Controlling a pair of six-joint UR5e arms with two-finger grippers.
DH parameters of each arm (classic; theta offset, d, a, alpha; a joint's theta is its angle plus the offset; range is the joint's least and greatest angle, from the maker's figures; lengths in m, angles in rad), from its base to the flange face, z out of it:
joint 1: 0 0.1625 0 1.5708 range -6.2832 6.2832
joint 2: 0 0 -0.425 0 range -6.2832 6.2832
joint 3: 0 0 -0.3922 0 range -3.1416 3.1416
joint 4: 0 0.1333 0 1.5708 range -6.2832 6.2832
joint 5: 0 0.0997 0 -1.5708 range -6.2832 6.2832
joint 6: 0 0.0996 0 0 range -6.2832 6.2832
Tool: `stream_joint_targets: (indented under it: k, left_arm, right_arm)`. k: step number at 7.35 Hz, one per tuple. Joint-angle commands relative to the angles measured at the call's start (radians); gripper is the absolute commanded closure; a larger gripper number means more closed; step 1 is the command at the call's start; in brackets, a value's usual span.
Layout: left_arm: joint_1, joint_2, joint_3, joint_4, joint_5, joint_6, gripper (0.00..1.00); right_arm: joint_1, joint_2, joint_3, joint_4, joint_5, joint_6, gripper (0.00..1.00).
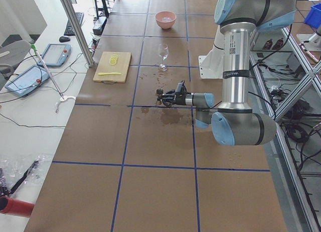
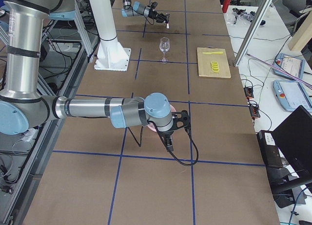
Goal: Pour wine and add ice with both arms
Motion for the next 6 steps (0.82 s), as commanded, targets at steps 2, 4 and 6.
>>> stream_joint_targets:
  k: [2,4,6]
  left_arm:
    - [0.002,-0.008,-0.036,-0.131,-0.032,0.321,1.0]
    - [0.009,-0.069,-0.093,-0.142,-0.034,0.353,1.0]
    - [0.009,-0.087,-0.099,-0.087,-0.032,0.356,1.0]
  right_arm:
    - [0.0,0.003,0.0,-0.001,0.0,0.0,0.0]
    - [0.0,0.003,0.0,-0.001,0.0,0.0,0.0]
    - [0.0,0.002,0.0,-0.001,0.0,0.0,0.0]
